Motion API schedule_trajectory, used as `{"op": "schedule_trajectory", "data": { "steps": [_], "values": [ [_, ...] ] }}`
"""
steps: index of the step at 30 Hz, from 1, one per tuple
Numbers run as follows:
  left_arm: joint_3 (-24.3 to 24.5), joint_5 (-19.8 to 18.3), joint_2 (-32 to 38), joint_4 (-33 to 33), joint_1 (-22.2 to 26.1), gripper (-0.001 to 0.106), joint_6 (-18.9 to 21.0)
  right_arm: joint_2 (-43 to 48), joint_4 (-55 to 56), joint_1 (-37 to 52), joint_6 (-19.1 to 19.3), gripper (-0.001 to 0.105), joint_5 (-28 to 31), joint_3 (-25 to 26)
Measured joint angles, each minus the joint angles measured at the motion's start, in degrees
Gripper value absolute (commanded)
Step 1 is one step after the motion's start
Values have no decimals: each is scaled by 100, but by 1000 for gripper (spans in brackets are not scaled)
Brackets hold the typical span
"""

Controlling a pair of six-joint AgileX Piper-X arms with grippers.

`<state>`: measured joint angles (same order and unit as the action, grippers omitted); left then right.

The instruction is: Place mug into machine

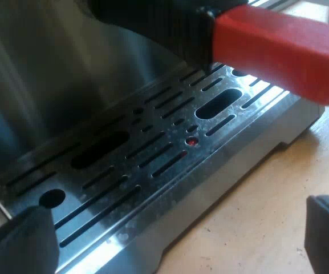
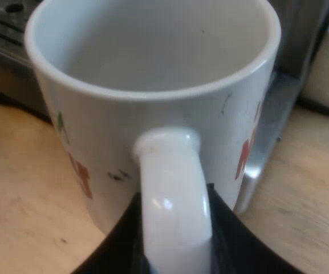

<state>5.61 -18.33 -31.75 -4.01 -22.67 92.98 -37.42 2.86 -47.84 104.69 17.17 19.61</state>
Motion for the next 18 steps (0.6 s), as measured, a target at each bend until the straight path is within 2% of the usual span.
{"op": "schedule_trajectory", "data": {
  "steps": [8, 14, 18],
  "values": [
    [0, 0, 0, -85, 0, 89, 0, -1443, -1519, -24, -303, 0, 58, 91],
    [0, 0, 0, -126, 0, 89, 0, -2398, -1935, -24, -336, 0, 58, 415],
    [0, 0, 0, -126, 0, 89, 0, -2572, -2088, -24, -336, 0, 44, 502]
  ]
}}
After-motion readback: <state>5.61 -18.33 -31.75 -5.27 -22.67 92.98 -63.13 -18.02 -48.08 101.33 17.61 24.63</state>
